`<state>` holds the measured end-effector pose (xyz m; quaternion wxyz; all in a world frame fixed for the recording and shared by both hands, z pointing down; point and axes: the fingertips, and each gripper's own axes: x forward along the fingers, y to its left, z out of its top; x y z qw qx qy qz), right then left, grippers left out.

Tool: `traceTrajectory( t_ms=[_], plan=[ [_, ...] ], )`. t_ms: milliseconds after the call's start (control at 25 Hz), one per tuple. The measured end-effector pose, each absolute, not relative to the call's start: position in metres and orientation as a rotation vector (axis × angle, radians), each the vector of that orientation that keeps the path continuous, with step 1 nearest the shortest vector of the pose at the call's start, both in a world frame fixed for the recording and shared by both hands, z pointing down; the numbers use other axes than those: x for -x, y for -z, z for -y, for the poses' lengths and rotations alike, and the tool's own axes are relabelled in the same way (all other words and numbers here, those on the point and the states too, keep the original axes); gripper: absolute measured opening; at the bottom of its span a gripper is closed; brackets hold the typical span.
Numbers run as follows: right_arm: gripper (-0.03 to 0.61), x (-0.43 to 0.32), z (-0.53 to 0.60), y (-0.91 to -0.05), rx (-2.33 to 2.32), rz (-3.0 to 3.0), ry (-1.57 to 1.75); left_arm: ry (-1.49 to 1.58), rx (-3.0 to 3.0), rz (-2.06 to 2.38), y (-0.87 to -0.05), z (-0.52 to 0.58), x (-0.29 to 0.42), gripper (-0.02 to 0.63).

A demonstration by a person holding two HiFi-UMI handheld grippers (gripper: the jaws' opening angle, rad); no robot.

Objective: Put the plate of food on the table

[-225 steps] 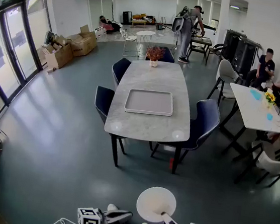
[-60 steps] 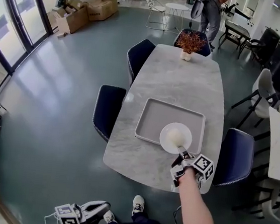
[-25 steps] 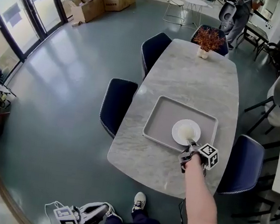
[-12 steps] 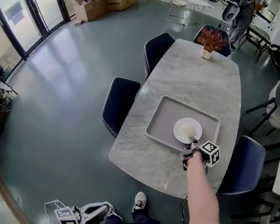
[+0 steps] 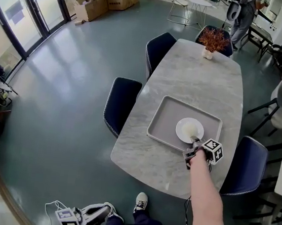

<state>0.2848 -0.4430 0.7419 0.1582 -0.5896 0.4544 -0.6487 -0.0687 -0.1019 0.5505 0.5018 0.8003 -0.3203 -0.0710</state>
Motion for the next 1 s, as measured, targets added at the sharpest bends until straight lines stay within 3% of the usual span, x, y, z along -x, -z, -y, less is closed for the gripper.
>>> traceTrajectory(
  t_ms=[400, 640, 1000],
  plan=[
    [0.058, -0.287, 0.440, -0.743, 1.803, -1.384, 1.884, 0.175, -1.934, 0.771, -0.550, 0.098, 0.069, 0.006],
    [0.143, -0.291, 0.438, -0.743, 1.945, -1.463, 1.906, 0.180, -1.940, 0.767, -0.550, 0.097, 0.071, 0.006],
    [0.148, -0.300, 0.423, -0.736, 2.010, -1.437, 1.871, 0.194, -1.945, 0.755, -0.549, 0.094, 0.079, 0.006]
  ],
)
